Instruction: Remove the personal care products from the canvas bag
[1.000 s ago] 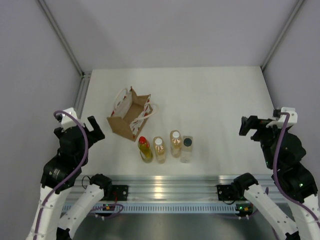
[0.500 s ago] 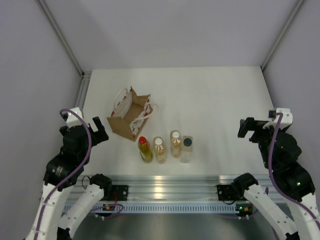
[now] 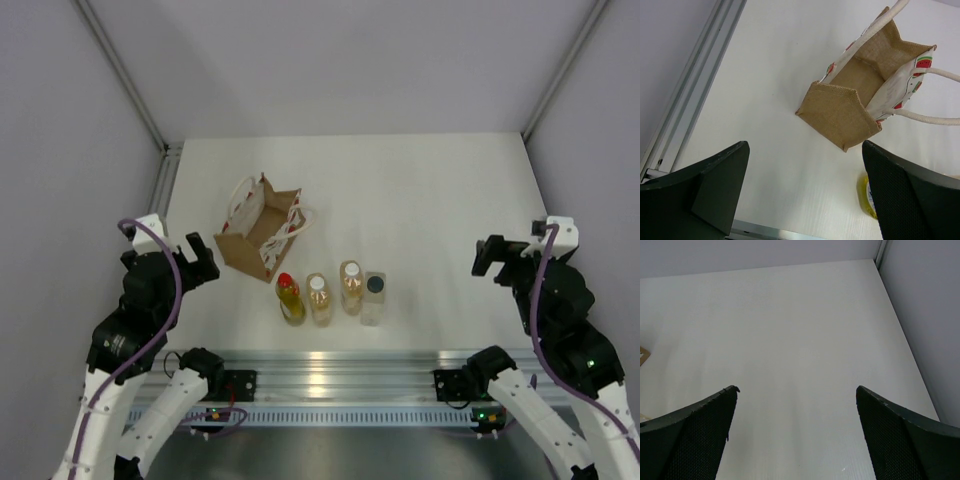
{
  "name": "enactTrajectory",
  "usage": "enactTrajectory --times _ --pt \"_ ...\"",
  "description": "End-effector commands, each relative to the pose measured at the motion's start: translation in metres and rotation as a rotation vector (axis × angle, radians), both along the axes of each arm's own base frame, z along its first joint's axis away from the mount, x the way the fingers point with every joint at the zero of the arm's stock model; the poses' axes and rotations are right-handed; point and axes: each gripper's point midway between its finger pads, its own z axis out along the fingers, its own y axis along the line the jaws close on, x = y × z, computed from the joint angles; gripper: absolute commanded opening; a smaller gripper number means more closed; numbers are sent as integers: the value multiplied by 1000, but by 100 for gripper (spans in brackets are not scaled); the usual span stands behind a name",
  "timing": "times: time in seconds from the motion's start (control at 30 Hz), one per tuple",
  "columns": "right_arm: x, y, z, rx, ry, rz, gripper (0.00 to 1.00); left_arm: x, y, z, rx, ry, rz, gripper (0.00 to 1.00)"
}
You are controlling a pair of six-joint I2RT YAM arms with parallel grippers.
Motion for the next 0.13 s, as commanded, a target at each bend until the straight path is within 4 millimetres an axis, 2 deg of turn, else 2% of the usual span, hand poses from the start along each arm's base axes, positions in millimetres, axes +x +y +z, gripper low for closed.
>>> enactTrajectory --times 0.0,0.1 --pt "2 0 3 7 -4 -10 99 7 -3 10 -30 -57 1 98" --pt "3 0 3 3 1 -16 100 6 -1 10 -25 -58 12 98"
